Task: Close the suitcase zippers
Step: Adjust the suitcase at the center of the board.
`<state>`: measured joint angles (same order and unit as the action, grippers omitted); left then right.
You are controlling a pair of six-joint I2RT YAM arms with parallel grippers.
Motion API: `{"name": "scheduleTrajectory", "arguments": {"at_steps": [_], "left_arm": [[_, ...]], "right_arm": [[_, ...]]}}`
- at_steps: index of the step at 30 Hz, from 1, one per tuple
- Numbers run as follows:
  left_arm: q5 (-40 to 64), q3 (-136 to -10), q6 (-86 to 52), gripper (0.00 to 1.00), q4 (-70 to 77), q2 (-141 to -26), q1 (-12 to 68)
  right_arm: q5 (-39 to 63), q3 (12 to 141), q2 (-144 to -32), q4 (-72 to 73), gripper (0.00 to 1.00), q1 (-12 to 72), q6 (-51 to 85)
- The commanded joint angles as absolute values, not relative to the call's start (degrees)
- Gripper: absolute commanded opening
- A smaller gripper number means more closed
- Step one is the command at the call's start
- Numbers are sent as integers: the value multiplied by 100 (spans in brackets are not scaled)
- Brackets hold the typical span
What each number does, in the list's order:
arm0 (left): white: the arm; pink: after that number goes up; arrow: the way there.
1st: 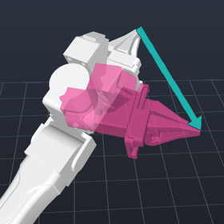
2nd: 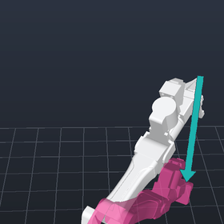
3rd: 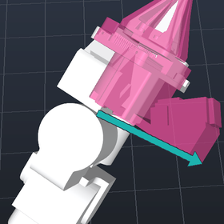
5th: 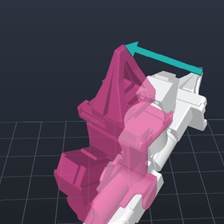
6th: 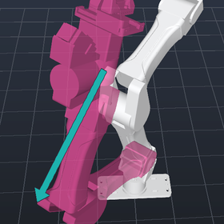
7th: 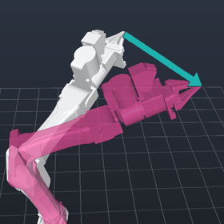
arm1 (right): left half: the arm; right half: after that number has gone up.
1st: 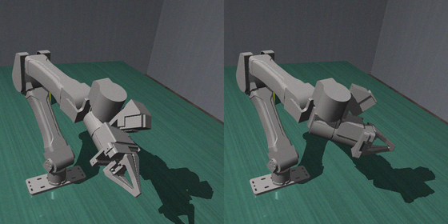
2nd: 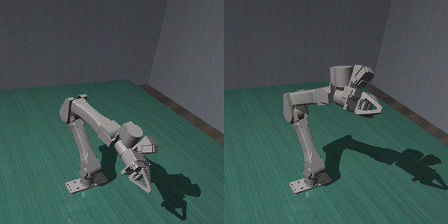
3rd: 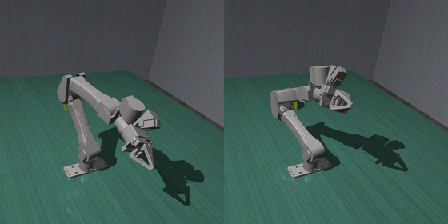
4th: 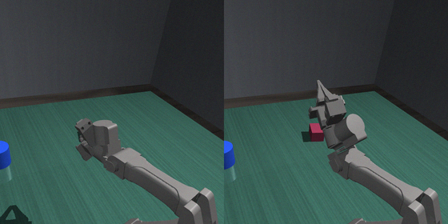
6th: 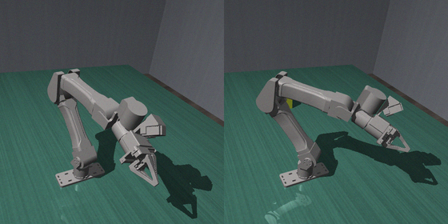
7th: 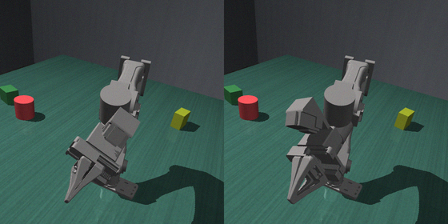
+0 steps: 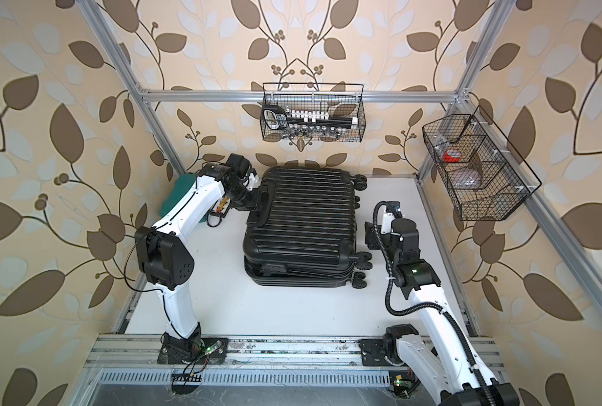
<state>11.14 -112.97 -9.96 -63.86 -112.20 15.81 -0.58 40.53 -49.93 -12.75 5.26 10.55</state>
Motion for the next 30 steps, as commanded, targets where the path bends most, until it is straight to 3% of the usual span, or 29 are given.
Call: {"name": "scheduleTrajectory", "arguments": {"at_steps": [1, 7, 15, 24, 30], "left_arm": [[1131, -12467, -565, 23, -6614, -11350, 1520], [1239, -14019, -520, 23, -7296, -12173, 1285], [1381, -14088, -549, 24, -7052, -12258, 1041], [1383, -14283, -525, 25, -7048, -12305, 867], [1344, -13933, -540, 25, -7015, -12150, 814]], "right_arm": [[617, 3857, -5077, -1166, 62, 281, 1272], [1902, 3441, -5292, -463, 63, 262, 1307], [2944, 3505, -6359, 454, 62, 335, 1624], [2801, 4001, -7282, 1013, 62, 886, 1714], [2680, 4029, -7321, 1081, 62, 933, 1729]]}}
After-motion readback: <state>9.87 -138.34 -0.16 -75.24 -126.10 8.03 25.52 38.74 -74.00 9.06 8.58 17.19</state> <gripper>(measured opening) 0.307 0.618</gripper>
